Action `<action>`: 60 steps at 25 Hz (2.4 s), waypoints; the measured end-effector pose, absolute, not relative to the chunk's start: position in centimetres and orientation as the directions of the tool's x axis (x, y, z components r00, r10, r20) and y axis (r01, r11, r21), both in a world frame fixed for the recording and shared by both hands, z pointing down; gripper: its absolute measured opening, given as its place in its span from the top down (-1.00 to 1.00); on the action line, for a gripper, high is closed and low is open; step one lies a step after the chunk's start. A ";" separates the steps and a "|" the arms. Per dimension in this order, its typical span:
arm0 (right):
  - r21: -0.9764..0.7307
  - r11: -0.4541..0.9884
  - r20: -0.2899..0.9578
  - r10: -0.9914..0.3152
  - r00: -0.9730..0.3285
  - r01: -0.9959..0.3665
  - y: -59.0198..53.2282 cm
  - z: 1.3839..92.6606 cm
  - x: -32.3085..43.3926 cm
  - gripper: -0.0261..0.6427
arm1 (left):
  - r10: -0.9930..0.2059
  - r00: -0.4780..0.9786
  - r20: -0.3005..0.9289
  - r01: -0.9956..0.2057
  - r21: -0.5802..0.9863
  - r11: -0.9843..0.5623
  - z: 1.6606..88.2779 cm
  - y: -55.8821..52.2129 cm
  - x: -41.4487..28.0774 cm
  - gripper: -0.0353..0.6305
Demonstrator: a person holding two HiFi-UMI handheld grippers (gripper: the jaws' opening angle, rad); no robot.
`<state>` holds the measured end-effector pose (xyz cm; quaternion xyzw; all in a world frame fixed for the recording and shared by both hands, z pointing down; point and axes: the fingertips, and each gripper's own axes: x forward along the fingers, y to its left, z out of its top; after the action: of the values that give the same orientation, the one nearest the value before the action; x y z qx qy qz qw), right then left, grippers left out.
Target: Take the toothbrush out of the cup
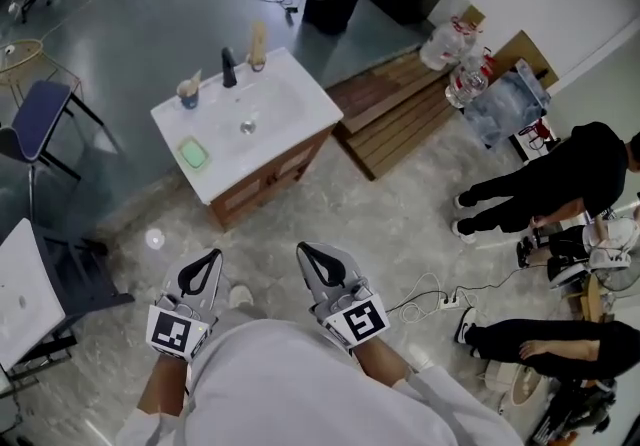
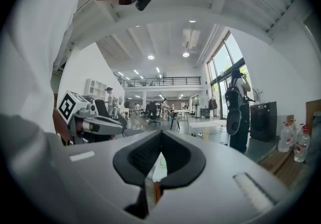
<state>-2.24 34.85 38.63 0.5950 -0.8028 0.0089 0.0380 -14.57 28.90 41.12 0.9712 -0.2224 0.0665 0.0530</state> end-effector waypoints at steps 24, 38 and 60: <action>0.040 0.403 0.070 -0.914 -0.400 -0.914 19.6 40.2 10.3 0.93 | -0.574 0.807 0.141 -0.584 0.038 -0.811 41.2 13.3 -4.9 0.89; 0.023 0.404 0.106 -0.911 -0.399 -0.915 10.8 41.2 10.0 0.92 | -0.588 0.789 0.176 -0.607 0.073 -0.792 43.4 5.0 -5.4 0.89; 0.051 0.372 0.117 -0.924 -0.364 -0.927 -5.2 44.3 12.5 0.92 | -0.540 0.823 0.177 -0.556 0.059 -0.829 45.3 -6.2 -3.9 0.89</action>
<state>12.50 -5.21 44.33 0.5604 -0.8258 0.0117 0.0626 -3.90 -6.16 45.28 0.9532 -0.2875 0.0766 0.0538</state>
